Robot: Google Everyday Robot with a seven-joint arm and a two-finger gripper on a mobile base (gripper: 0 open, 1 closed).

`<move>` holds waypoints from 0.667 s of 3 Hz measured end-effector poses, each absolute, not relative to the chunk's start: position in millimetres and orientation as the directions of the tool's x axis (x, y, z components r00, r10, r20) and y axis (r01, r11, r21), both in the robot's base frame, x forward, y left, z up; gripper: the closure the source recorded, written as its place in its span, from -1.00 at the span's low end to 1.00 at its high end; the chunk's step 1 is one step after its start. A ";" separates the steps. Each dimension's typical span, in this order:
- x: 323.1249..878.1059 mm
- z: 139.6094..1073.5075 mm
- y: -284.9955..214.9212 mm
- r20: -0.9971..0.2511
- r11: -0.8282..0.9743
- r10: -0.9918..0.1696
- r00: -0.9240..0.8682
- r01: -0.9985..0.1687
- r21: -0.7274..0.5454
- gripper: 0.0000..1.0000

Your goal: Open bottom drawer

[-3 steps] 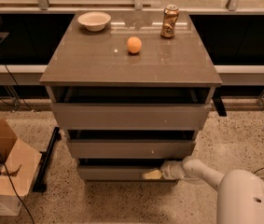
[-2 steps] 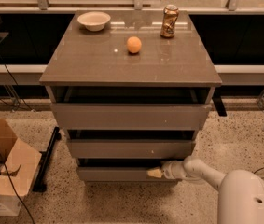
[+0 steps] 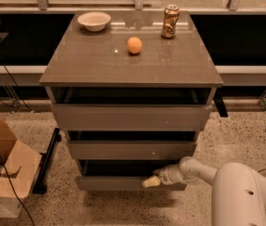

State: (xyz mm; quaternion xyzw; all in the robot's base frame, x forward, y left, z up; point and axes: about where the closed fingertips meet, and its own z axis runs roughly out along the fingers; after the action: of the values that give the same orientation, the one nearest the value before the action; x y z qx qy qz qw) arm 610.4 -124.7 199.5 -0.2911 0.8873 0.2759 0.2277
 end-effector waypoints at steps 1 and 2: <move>609.0 200.1 -123.8 -0.561 0.676 -0.395 -0.727 -0.644 0.358 -0.97; 606.0 198.1 -119.1 -0.536 0.665 -0.456 -0.711 -0.672 0.326 -1.00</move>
Offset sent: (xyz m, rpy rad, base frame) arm -0.0056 0.0063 -0.0007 -0.1315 0.0092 0.1045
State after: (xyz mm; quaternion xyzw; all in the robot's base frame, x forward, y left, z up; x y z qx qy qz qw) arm 606.0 -119.1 198.1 -0.3175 0.8880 0.2585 0.2092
